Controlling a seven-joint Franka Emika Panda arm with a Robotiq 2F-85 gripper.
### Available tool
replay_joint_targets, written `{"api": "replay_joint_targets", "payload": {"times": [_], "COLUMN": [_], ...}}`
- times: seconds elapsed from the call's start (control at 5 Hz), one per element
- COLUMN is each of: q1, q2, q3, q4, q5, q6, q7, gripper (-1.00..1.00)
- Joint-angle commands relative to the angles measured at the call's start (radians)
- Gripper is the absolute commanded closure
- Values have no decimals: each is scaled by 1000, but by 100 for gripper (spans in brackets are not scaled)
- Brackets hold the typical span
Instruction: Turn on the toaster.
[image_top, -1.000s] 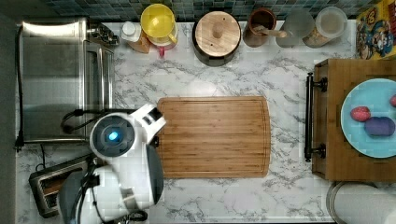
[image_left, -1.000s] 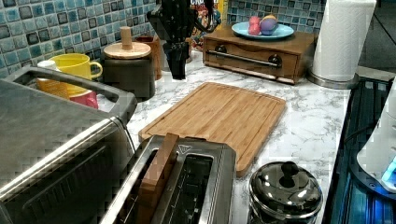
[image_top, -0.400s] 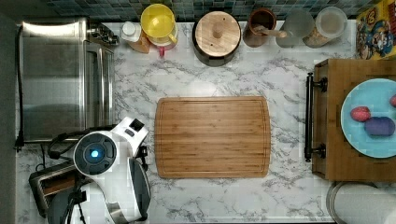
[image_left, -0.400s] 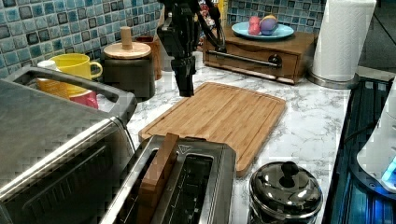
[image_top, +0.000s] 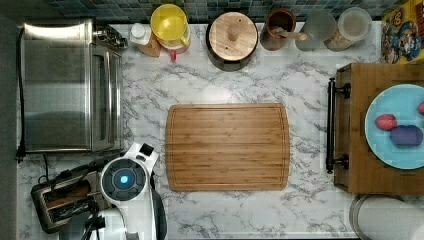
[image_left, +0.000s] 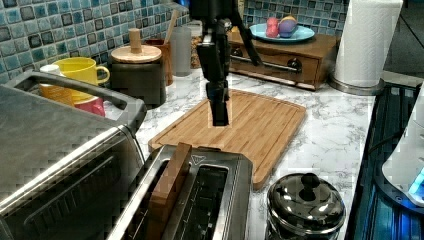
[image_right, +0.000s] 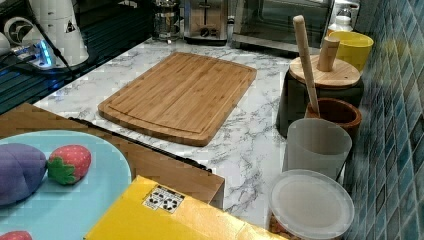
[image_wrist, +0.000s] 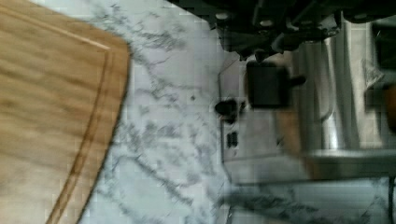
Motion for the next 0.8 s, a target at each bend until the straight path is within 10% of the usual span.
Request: {"api": "replay_joint_targets", "payload": {"times": [0.2, 0.8], "q1": [66, 33], "q2": [-66, -19], "q3": [15, 42], "q4": [-43, -31], "q5": [77, 51], "q6": [94, 156], "q7": [-44, 46], "gripper": [100, 100]}}
